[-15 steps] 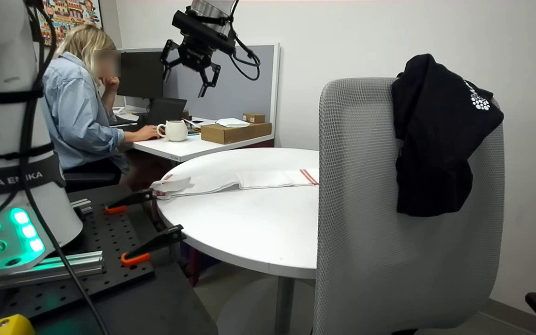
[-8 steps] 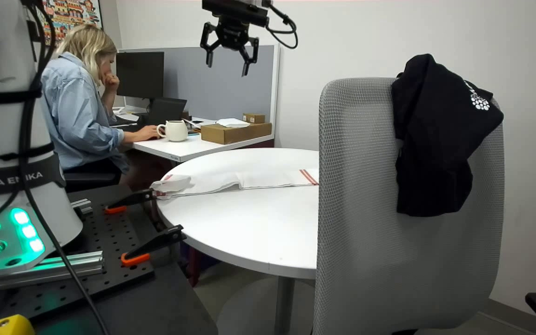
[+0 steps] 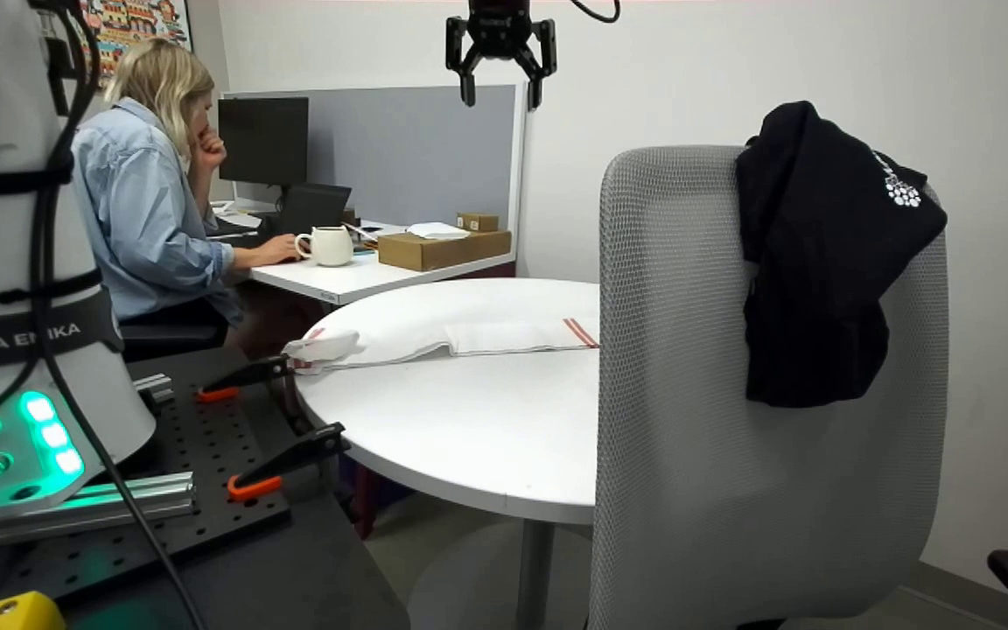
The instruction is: Spread out the towel on the table
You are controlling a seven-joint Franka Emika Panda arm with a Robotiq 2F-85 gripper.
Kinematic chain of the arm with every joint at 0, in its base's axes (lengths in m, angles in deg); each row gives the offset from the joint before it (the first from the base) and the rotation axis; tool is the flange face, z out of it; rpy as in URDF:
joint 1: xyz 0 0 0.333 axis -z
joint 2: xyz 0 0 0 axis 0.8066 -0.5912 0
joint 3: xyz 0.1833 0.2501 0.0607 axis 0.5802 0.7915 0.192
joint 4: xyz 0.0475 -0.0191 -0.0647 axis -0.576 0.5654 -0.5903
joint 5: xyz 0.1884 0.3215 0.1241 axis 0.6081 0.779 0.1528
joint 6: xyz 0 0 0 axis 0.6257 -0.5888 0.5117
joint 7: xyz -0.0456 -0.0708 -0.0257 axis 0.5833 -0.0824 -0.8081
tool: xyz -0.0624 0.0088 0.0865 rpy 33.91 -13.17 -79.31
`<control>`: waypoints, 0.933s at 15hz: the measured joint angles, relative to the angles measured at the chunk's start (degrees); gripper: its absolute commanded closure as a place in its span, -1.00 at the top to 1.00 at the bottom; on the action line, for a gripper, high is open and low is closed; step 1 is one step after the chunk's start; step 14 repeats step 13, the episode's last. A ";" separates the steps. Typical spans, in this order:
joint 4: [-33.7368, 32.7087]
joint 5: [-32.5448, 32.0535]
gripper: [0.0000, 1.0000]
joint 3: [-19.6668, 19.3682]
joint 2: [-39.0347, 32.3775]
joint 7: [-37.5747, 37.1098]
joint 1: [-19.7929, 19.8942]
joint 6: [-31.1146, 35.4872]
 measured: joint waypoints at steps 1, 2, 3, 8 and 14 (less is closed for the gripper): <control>0.00 -0.43 1.00 -0.04 0.39 -3.21 0.33 0.00; 0.02 -0.74 1.00 -0.11 0.85 -6.45 0.56 -0.08; 0.07 -0.95 1.00 -0.18 1.45 -9.70 0.74 -0.10; 1.48 -2.25 1.00 -0.38 6.20 -20.38 1.49 -2.47; 1.50 -2.25 1.00 -0.62 5.49 -20.38 1.08 -2.22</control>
